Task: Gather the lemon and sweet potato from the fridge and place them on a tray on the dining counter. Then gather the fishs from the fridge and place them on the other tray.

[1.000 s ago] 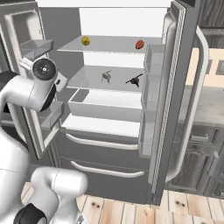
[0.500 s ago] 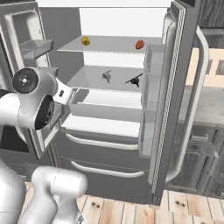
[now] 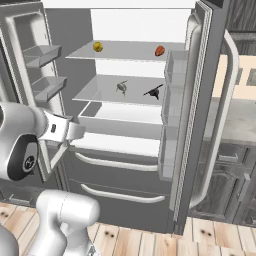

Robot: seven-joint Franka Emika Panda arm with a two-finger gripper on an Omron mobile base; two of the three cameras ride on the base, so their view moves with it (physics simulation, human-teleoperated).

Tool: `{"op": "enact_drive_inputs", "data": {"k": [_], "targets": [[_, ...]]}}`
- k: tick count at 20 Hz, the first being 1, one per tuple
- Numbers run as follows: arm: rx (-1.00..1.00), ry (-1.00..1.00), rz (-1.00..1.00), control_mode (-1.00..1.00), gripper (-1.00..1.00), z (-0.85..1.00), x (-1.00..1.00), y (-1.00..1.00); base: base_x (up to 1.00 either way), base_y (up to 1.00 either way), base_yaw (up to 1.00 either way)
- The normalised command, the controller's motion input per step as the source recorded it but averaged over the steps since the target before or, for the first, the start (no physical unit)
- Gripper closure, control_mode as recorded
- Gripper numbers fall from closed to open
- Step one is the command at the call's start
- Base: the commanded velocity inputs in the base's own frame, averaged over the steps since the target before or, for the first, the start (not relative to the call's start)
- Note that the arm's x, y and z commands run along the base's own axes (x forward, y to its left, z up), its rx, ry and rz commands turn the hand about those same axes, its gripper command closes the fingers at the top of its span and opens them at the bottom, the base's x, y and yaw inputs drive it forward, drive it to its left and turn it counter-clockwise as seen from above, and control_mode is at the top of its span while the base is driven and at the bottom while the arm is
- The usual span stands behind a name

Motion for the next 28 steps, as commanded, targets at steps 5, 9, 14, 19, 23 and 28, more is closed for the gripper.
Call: {"op": "enact_drive_inputs", "data": {"k": [5, 9, 14, 19, 23, 28], "targets": [[0.0, 0.0, 0.0, -1.0, -1.0, 0.0, 0.02, -0.05, 0.0, 0.0, 0.0], [0.01, 0.0, -0.01, 1.0, -1.0, 0.0, 0.17, -0.27, 0.08, -0.12, -0.01], [0.0, 0.0, 0.0, 1.0, -1.0, 0.0, 0.0, 0.0, 0.61, -0.39, -0.04], [0.0, 0.0, 0.0, 1.0, -1.0, 0.0, 0.0, 0.0, 0.83, 0.05, -0.01], [0.0, 0.0, 0.0, 1.0, -1.0, 0.0, 0.0, 0.0, 0.68, 0.01, -0.02], [0.0, 0.0, 0.0, 1.0, -1.0, 0.0, 0.0, 0.0, 0.57, 0.0, -0.03]]}}
